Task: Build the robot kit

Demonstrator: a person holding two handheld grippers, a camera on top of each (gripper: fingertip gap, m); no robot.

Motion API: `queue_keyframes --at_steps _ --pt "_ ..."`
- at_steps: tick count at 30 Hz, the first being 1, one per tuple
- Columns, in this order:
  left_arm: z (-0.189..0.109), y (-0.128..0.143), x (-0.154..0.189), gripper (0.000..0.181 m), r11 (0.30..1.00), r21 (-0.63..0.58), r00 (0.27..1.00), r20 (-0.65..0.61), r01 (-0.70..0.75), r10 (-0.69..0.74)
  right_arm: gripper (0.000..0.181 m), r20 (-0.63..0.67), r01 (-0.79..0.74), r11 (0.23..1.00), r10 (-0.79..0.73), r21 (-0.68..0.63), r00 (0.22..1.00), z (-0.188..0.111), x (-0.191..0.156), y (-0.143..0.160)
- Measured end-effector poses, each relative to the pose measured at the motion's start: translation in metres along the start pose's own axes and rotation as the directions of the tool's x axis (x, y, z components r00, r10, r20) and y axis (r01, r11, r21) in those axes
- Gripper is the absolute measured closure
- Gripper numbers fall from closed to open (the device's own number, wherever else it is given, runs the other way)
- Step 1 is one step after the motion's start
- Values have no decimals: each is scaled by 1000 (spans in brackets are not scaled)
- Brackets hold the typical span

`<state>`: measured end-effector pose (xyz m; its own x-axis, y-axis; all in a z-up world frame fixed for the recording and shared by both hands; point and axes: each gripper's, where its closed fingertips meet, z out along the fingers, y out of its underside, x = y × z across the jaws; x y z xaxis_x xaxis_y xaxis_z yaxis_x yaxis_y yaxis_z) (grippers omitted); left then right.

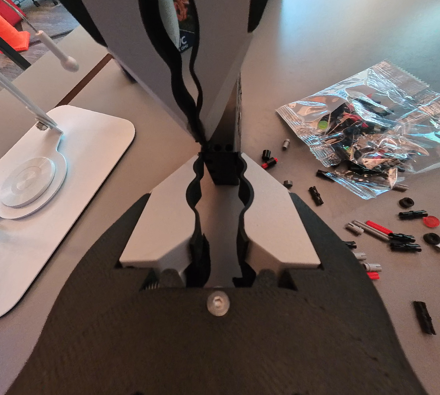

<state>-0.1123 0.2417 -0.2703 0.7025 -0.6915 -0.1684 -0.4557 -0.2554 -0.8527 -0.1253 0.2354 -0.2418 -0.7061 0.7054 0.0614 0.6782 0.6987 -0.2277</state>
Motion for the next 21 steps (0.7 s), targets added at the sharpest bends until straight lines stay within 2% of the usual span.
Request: queue_keyframes --at_steps 6,9,12,14,17,21 --pt "0 0 0 156 1000 0 1000 -3 2 -2 181 -44 -8 1000 9 13 999 1 1 -2" --pt "0 0 0 156 1000 1 1000 7 -5 5 181 -117 -35 994 47 107 992 -15 1 -9" --pt "1 5 -2 153 999 -32 1000 15 -6 6 179 -156 -50 991 69 121 985 -21 -17 -1" --pt "2 7 -1 145 999 -44 1000 10 -9 10 178 -150 -75 986 97 147 984 -16 -33 4" --pt "0 4 -1 147 999 -41 1000 4 -9 10 176 -156 -118 975 149 188 976 0 -49 10" --pt "-8 5 -3 147 998 -54 1000 -15 16 -17 176 -168 -145 947 198 286 966 19 -58 -4"
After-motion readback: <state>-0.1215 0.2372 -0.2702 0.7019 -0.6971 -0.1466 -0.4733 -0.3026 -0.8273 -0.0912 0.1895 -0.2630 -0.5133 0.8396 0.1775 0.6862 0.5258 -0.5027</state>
